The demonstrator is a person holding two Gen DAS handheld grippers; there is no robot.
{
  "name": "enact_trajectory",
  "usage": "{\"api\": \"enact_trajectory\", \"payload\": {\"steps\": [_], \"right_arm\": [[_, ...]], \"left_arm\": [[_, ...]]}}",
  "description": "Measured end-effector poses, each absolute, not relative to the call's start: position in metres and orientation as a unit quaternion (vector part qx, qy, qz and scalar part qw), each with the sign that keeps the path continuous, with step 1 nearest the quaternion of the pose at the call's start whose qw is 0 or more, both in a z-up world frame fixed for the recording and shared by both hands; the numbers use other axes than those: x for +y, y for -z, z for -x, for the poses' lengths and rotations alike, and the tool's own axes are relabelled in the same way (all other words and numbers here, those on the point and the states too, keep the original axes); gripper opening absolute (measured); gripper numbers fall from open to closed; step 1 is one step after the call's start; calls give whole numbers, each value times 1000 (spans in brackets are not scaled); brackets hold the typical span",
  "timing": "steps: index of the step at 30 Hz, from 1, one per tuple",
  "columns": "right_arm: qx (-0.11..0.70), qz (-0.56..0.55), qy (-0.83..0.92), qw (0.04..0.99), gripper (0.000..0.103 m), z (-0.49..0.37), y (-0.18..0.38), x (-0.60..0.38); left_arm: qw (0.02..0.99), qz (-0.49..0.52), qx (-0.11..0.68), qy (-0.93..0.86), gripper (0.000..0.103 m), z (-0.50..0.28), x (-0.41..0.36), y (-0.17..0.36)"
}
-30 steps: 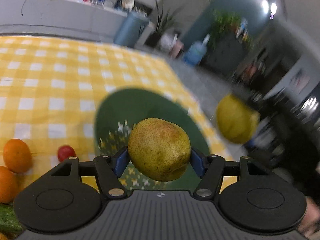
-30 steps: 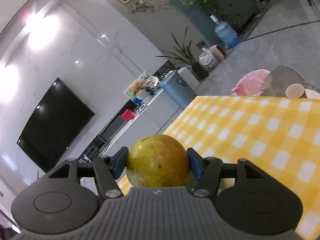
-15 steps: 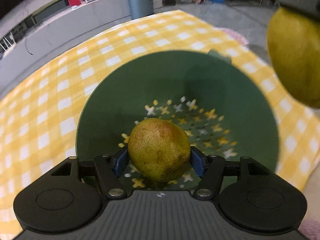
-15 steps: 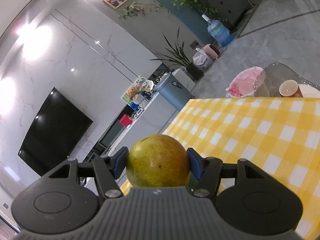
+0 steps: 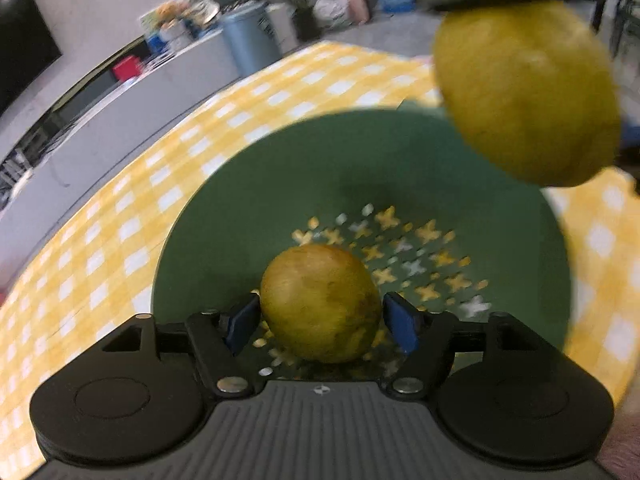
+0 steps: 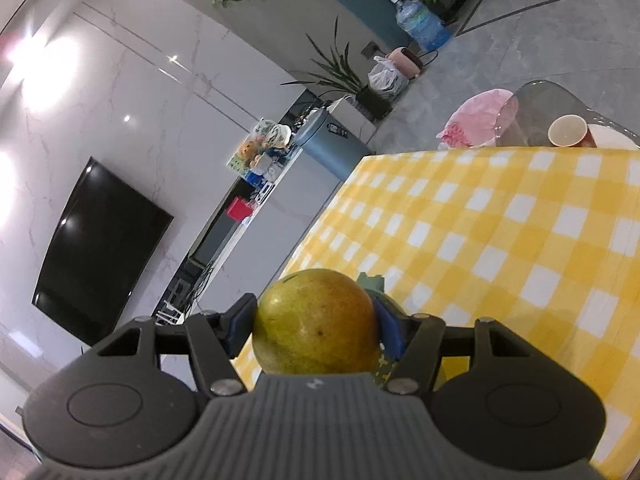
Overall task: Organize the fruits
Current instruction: 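Carry both pears over the green colander and release them inside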
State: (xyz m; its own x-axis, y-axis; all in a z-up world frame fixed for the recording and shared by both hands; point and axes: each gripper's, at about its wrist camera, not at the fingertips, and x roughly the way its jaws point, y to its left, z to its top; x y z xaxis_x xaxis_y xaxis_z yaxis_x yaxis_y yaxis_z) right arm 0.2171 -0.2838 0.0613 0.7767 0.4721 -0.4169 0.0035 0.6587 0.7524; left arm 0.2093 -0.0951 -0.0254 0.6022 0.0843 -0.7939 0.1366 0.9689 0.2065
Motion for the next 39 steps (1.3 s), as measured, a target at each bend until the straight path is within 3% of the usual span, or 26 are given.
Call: {"api": "enact_trajectory", "payload": {"steps": [6,12,19,25,33,39], "right_arm": [[300,-378,-157,862,61,-217,-66,-281],[311,-299,-215,876,61,-213,-75,-253],[353,-198,-229,885,61,-214,-68,-209],[378,15,-180,908,61,-197,-73,-187],[415,156,-179,878,61,-202,-37,-160],[436,128,-176,874,61,-209,-35,-156]], "left_arm": [[937,-11,344,66,86,-172,-56,-8],[948,106,301,15,89,-129,7,-35],[930,226,289,-16,89,-91,59,-10],[928,237,289,-3,89,-84,71,5],[925,240,294,10,89,-73,77,19],[920,255,296,5,89,-70,86,25]]}}
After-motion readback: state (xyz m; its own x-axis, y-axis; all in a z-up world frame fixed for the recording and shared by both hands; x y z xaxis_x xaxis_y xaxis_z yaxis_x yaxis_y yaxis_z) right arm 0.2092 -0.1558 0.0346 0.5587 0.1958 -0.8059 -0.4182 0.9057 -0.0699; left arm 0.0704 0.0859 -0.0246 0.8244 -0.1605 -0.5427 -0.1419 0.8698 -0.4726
